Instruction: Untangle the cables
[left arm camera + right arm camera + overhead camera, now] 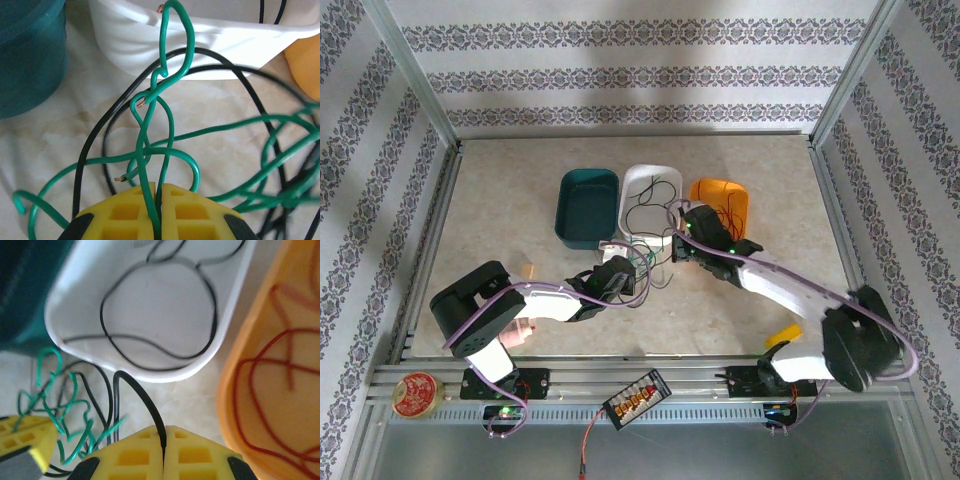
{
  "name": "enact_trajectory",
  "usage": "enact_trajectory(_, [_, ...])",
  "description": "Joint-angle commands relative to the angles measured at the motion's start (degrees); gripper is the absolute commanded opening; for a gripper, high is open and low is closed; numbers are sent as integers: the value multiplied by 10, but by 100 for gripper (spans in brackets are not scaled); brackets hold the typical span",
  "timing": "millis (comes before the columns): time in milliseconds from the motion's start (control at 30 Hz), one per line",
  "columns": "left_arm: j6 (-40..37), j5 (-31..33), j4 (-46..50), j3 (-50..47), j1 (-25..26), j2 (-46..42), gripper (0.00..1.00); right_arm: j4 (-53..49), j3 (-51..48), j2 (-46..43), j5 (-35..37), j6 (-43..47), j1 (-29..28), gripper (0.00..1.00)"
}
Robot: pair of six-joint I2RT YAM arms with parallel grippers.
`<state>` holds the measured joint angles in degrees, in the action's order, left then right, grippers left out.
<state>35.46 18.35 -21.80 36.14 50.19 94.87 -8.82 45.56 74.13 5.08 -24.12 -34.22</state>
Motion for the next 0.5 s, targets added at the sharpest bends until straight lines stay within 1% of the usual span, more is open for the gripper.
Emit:
enact_trajectory(0, [7,13,26,0,5,-1,0,-21,-12,-58,74,-2,6,0])
enact_trajectory(67, [6,12,29,1,5,0,0,-26,-14,-96,102,3,6,0])
enact_trajectory(233, [8,16,32,2,5,0,0,-34,-13,-189,196,12,15,0])
enact_trajectory(467, [10,18,33,2,5,-1,0,-45,6,-286,281,39,43,0])
